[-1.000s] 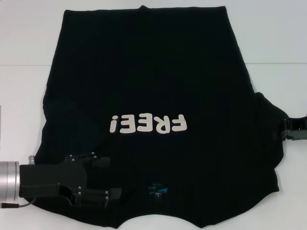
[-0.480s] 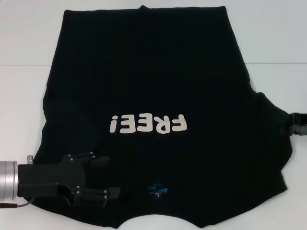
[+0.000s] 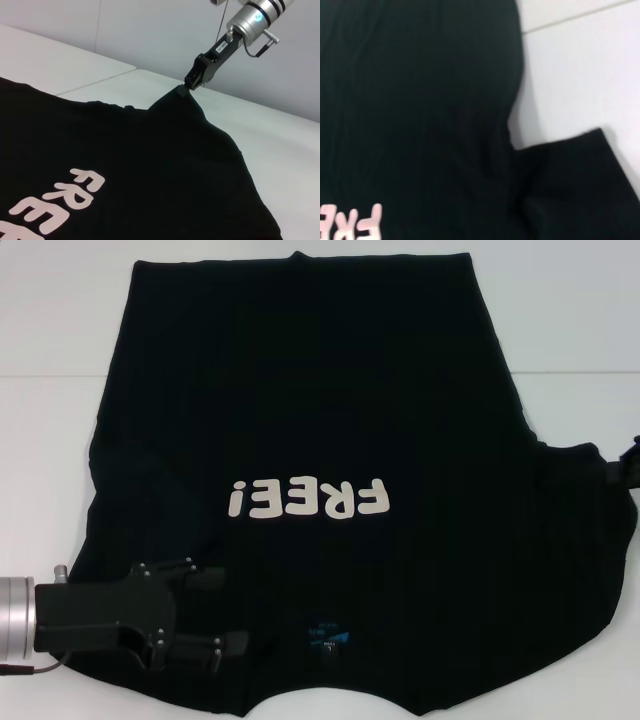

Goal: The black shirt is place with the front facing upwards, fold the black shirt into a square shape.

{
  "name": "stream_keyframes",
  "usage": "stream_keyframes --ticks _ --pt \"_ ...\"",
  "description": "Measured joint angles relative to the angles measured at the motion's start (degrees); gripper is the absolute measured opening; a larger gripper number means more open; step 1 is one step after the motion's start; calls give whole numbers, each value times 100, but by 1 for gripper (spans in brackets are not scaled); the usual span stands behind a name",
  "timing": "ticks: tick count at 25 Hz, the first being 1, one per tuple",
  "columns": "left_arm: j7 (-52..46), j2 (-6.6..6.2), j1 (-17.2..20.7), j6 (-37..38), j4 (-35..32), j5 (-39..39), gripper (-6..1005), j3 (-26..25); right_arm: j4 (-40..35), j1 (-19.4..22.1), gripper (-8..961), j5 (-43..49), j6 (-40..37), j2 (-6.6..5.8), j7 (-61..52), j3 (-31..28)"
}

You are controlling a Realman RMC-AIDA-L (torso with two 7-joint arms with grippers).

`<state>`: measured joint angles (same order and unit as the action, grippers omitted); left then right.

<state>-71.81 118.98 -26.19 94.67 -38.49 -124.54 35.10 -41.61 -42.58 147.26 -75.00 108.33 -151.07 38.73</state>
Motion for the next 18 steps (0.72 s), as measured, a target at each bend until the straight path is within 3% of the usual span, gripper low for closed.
stream_keyframes --ticks 7,18 --pt "0 2 0 0 0 0 918 5 21 -285 32 -9 -104 165 351 275" --pt "-57 3 0 -12 -9 0 918 32 -3 -705 33 22 3 449 463 1540"
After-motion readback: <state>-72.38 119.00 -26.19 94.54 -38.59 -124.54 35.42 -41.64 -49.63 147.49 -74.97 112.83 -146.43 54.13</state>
